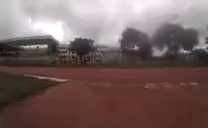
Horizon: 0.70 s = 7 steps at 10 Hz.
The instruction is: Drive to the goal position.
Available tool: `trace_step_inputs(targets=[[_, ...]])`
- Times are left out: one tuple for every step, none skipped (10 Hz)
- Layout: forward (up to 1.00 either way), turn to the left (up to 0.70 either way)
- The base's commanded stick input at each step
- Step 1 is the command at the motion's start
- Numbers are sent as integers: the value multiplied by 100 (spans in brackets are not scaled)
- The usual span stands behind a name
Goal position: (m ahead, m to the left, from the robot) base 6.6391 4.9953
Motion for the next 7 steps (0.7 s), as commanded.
trace_step_inputs(targets=[[70, 0], [70, 0], [70, 0], [70, 0], [70, 0], [70, 0], [70, 0]])
